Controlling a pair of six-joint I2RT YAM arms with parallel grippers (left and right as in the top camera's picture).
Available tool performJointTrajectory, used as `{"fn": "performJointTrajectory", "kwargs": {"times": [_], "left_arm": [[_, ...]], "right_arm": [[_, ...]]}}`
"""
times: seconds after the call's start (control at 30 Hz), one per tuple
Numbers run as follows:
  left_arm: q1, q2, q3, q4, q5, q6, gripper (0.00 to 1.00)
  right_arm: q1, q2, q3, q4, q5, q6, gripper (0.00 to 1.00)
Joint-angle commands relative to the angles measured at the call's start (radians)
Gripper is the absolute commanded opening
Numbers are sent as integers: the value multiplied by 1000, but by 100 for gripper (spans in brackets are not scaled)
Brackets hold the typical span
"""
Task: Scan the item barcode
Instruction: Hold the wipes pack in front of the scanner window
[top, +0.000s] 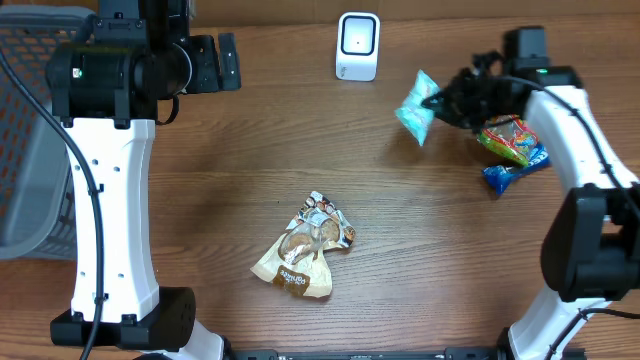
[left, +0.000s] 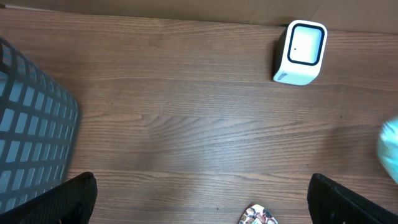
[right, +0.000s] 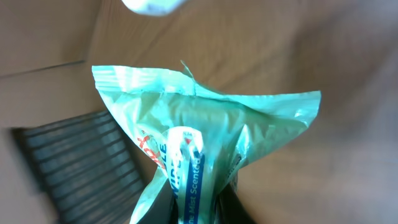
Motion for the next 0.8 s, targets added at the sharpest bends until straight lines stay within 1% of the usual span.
{"fn": "performJointTrajectory", "kwargs": {"times": [0.0, 0.2, 0.4, 0.53, 0.67, 0.77], "left_arm": [[-2, 3, 1, 1, 1, 18, 100], [-2, 3, 1, 1, 1, 18, 100], [-2, 3, 1, 1, 1, 18, 100], [-2, 3, 1, 1, 1, 18, 100], [-2, 3, 1, 1, 1, 18, 100], [-2, 3, 1, 1, 1, 18, 100]], "right_arm": [[85, -18, 10, 109, 310, -47, 4], [229, -18, 10, 331, 718, -45, 4], [334, -11, 10, 559, 991, -45, 4], [349, 18, 10, 689, 1028, -37, 4], [349, 77, 13, 811, 1023, 10, 4], [351, 143, 55, 848, 942, 11, 4]]}}
